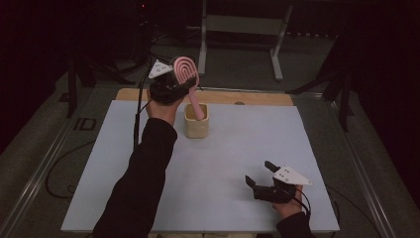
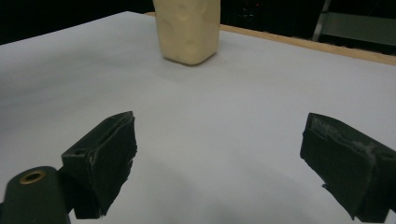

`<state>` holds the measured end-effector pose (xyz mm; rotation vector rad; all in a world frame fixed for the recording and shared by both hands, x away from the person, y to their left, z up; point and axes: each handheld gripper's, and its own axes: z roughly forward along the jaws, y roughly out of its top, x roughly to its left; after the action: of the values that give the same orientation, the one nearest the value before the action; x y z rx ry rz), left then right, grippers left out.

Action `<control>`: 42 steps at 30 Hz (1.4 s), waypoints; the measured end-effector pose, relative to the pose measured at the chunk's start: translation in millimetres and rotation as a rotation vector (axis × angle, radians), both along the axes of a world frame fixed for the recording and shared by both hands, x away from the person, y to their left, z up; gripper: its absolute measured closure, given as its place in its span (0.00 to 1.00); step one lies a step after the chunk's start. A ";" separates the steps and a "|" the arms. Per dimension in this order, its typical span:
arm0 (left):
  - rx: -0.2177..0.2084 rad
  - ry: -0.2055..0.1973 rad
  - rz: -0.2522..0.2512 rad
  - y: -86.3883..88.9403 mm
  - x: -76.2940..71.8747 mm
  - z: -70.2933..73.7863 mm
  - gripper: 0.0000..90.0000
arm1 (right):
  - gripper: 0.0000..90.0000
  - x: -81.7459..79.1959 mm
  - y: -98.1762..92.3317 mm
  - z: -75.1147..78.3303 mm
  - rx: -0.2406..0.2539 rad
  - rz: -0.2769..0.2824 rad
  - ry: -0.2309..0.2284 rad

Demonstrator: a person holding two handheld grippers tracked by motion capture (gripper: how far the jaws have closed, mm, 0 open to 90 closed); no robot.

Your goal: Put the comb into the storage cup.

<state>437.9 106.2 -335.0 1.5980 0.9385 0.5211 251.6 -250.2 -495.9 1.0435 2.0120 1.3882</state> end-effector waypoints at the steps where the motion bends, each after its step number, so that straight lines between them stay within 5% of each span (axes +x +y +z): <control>1: 0.002 -0.001 0.003 -0.5 0.2 -0.2 0.69 | 0.12 0.1 0.0 0.0 0.000 0.001 -0.001; 42: 0.004 0.020 0.030 -10.6 14.0 -15.1 0.69 | 0.12 0.2 0.4 -0.3 0.002 0.008 0.003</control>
<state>451.9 95.6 -350.1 1.5976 0.9779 0.5288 251.8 -249.8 -496.2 1.0405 2.0196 1.3940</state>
